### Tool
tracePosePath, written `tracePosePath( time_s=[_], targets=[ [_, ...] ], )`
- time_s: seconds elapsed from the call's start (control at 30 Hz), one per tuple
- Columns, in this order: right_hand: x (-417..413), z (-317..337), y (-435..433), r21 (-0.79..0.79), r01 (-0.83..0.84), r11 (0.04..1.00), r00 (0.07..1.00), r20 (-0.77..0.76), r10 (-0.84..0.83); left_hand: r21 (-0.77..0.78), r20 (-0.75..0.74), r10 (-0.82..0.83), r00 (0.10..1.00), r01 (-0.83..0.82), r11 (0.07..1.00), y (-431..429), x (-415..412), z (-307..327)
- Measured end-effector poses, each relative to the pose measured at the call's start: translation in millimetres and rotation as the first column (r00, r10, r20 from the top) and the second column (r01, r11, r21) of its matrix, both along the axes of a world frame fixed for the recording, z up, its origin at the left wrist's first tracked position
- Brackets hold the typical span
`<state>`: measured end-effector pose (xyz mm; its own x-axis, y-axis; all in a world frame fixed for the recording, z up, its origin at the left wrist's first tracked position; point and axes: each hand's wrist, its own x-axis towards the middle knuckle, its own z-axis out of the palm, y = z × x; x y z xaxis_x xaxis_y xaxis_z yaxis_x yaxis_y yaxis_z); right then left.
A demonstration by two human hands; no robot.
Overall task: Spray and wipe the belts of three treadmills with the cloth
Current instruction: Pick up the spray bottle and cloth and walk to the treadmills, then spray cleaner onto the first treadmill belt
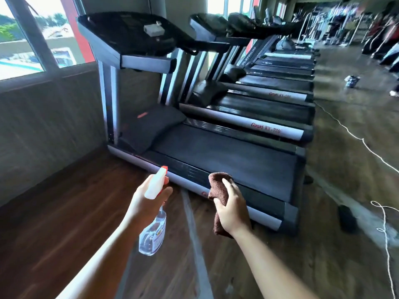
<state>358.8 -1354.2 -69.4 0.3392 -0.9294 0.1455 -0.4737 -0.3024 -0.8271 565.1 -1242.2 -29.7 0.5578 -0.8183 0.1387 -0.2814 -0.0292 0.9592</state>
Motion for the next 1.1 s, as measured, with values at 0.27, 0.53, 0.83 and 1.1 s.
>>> tracePosePath(
  time_s=[0.27, 0.53, 0.83, 1.1],
  targets=[
    [32.3, -8.8, -138.3, 0.044, 0.036, 0.998, 0.998, -0.057, -0.034, 0.045, 0.036, -0.051, 0.998, 0.049, 0.998, -146.1, 33.7, -17.0],
    [82.2, -35.4, -232.1, 0.118, 0.130, 0.985, 0.988, -0.095, -0.119, 0.108, 0.127, -0.210, 0.970, 0.197, 0.975, -270.7, 95.5, -37.9],
    [163.3, -43.2, -330.7, 0.167, 0.342, 0.925, 0.937, -0.139, -0.321, 0.204, 0.048, -0.354, 0.934, 0.338, 0.919, -421.1, 189.4, -58.3],
    [198.8, -62.3, -405.2, 0.150, 0.419, 0.896, 0.900, -0.197, -0.388, 0.254, 0.027, -0.408, 0.913, 0.389, 0.886, -519.5, 232.6, -70.8]
  ],
)
